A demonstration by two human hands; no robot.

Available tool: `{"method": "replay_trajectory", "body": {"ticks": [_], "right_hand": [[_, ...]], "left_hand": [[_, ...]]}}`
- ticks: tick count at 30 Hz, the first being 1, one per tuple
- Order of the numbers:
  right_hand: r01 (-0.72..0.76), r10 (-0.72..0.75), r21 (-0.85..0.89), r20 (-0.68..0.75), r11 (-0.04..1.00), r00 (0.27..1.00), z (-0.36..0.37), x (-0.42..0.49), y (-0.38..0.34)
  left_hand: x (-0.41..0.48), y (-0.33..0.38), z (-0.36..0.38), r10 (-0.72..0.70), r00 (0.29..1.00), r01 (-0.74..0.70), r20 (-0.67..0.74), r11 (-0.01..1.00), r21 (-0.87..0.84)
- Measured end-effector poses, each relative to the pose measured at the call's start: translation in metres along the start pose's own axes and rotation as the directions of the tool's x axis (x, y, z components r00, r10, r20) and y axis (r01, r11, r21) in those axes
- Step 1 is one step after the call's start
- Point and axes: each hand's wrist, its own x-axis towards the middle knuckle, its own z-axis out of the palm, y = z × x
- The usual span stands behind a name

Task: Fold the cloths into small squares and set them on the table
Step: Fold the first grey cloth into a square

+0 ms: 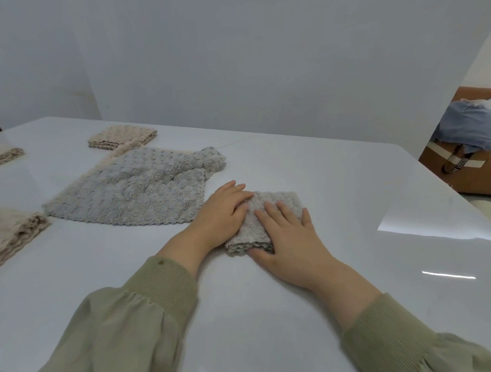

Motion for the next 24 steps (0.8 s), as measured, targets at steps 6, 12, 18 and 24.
{"method": "replay_trajectory", "body": {"ticks": [6, 12, 18, 24], "right_hand": [[-0.091, 0.089, -0.031, -0.077, 0.995, 0.993, 0.008, 0.022, 0.014], [-0.141, 0.131, -0.063, -0.133, 0.988, 0.982, 0.005, 0.054, 0.048], [-0.121, 0.112, -0.059, -0.139, 0.991, 0.984, 0.001, 0.091, 0.088], [-0.168, 0.161, -0.045, -0.14, 0.985, 0.977, 0.001, 0.134, 0.131]], "left_hand": [[0.007, 0.004, 0.005, -0.07, 0.98, 0.055, -0.186, 0.995, -0.081], [0.033, 0.008, 0.023, -0.092, 0.989, 0.1, -0.117, 0.993, 0.063], [0.074, 0.009, 0.044, -0.089, 0.986, 0.11, -0.143, 0.983, 0.146], [0.126, -0.007, 0.067, -0.099, 0.995, 0.099, -0.015, 0.955, 0.279]]}}
